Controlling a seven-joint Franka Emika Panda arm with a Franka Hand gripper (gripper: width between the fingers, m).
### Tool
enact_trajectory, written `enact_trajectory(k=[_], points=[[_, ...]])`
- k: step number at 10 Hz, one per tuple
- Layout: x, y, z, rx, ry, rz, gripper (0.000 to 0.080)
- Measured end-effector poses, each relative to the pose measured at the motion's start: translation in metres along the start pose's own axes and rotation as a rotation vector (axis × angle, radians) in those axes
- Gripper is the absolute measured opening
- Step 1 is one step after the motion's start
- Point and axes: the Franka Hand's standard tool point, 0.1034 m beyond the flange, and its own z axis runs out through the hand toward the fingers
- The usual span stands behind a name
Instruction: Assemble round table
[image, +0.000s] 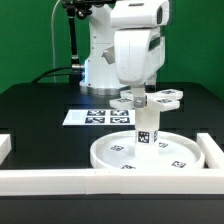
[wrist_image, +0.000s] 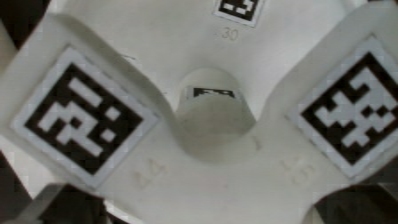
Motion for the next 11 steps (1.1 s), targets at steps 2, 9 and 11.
enact_trajectory(k=[2, 9, 11], points=[[-0.0001, 0.0, 0.0, 0.0, 0.0, 0.013, 0.0542], [-0.0036, -0.0004, 0.0001, 0.006, 0.008, 0.37, 0.0445], [-0.0062, -0.0007, 0.001, 0.016, 0.032, 0.631, 0.0446]])
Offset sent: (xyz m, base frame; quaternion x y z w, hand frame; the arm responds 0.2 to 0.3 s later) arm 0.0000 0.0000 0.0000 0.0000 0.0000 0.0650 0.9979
